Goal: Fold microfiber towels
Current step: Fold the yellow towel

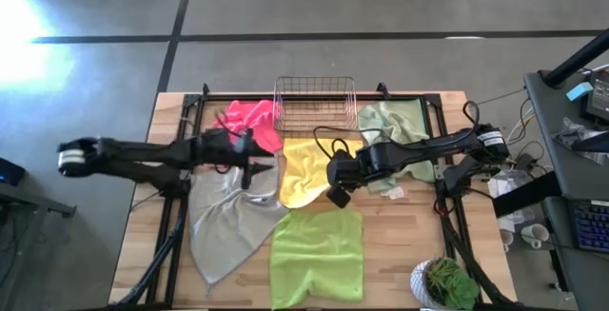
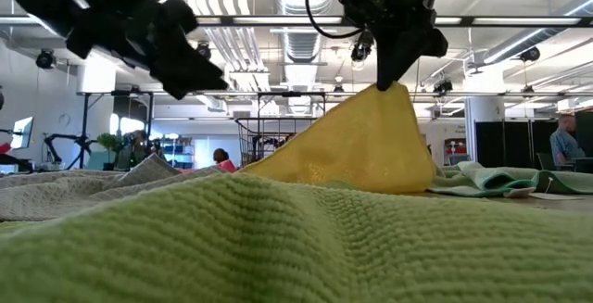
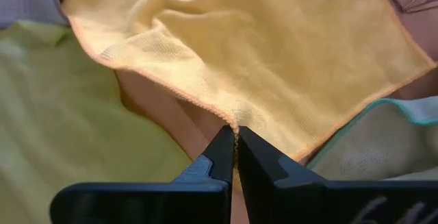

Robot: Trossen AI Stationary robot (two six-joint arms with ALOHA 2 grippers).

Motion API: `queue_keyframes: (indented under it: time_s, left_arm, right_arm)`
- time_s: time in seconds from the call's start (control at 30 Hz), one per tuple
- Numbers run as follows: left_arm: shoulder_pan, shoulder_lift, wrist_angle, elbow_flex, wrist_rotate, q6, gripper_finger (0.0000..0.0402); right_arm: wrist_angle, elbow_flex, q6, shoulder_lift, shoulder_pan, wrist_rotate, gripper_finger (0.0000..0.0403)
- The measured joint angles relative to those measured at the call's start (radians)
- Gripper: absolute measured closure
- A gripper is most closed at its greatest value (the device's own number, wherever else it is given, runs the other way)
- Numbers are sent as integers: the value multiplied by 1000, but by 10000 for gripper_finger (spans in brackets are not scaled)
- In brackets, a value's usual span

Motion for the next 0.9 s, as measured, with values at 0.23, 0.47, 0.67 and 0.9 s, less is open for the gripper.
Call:
queue_keyframes:
  time_s: [0.23,0.47,0.67,0.9]
  left_arm:
    - [-122,189,1,91,-18,-2,236]
    - [-204,296,5,153,-57,-9,236]
    - [-272,388,7,194,-97,-86,236]
    - [-335,494,5,250,-145,-88,236]
  right_arm:
    - [0,12,-1,0,-15,7,394]
    - [1,12,-1,0,-32,7,394]
    - [4,12,4,0,-40,8,394]
    - [8,12,-4,0,-44,8,394]
